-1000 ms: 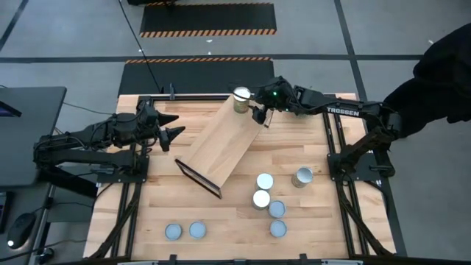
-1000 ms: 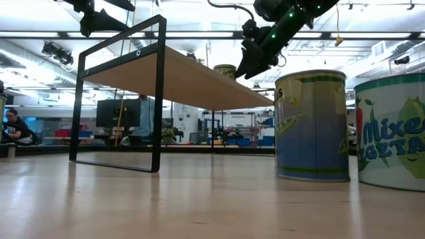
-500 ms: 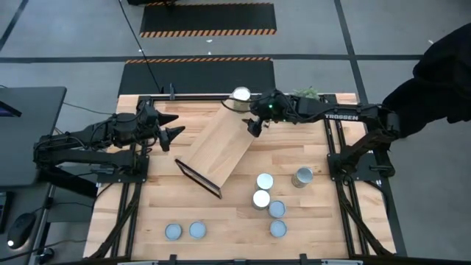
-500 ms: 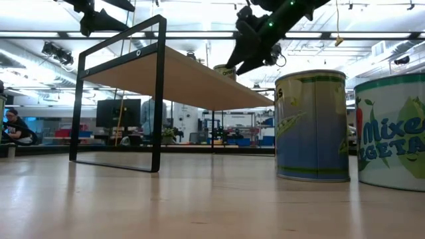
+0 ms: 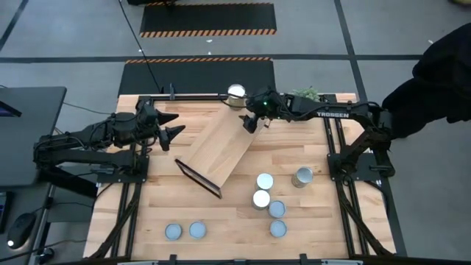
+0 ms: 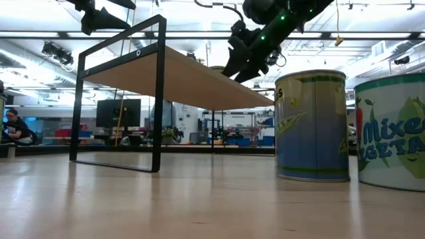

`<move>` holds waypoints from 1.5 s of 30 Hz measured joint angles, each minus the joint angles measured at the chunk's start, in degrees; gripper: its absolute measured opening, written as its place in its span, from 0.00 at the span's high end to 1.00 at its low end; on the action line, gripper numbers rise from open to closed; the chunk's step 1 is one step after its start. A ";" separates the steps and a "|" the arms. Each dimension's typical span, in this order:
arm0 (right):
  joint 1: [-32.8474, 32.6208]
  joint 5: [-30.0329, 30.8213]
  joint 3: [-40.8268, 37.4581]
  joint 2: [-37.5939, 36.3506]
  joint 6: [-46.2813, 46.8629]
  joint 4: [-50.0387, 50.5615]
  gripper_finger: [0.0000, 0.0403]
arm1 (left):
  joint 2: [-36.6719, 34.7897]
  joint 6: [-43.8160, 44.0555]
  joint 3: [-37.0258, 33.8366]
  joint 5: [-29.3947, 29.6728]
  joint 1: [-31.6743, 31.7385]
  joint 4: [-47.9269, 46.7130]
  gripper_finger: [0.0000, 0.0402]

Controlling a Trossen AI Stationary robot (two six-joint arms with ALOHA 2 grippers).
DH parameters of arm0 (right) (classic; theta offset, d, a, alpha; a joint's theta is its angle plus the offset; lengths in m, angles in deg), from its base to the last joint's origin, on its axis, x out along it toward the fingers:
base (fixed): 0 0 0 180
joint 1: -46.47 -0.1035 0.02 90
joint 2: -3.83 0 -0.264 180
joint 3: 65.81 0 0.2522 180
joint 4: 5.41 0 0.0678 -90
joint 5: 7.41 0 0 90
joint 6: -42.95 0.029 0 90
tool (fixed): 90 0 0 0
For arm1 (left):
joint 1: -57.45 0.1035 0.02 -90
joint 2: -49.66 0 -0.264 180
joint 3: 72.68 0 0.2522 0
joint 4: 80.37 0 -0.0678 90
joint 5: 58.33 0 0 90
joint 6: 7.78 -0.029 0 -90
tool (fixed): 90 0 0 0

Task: Pick and place cans onto a shelf
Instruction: Put the canned oranges on the shelf

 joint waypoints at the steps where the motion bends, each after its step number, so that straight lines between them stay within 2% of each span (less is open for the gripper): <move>1: 0.10 0.02 -0.04 0.00 0.02 1.11 0.14 | 0.01 0.02 0.00 -0.02 -0.01 -0.02 0.25; 8: -0.51 -0.54 2.03 -0.04 0.06 3.93 0.14 | 0.80 1.50 0.00 -0.17 0.06 -0.03 0.25; 16: -2.88 -7.96 3.04 0.33 0.98 0.82 0.14 | 2.60 0.08 0.00 -0.21 0.06 1.62 0.25; 26: -1.54 -7.17 3.10 3.00 -2.55 -2.68 0.14 | 2.62 0.00 0.00 -0.22 0.06 2.40 0.25; 45: 1.65 -7.68 3.04 3.06 -5.04 -2.64 0.14 | 2.62 0.00 0.00 -0.24 0.06 2.50 0.25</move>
